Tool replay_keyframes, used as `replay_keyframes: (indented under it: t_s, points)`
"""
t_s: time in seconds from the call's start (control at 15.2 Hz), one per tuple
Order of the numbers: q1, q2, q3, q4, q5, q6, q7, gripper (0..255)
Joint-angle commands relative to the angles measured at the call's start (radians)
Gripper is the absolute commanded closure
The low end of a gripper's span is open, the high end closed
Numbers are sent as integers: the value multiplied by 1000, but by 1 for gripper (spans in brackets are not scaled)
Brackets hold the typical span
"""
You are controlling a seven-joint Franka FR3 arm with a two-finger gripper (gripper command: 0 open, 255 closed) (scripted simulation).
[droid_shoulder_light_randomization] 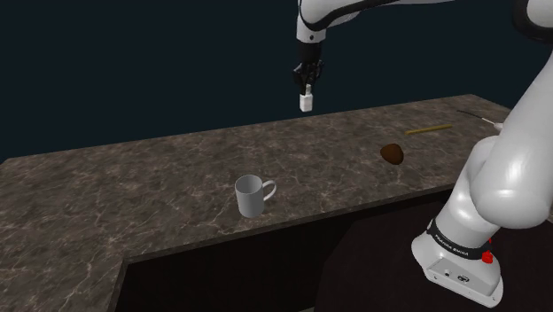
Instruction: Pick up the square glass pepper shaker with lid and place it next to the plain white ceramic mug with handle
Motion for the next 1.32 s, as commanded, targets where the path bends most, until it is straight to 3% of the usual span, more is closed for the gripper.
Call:
replay_keyframes:
  t_s: [0.0, 0.66, 1.25]
  points:
    - [22, -12, 24, -10, -5, -4, 49, 255]
    - [135, 33, 142, 46, -7, -30, 280, 255]
    - [238, 154, 235, 201, -14, -79, 473, 255]
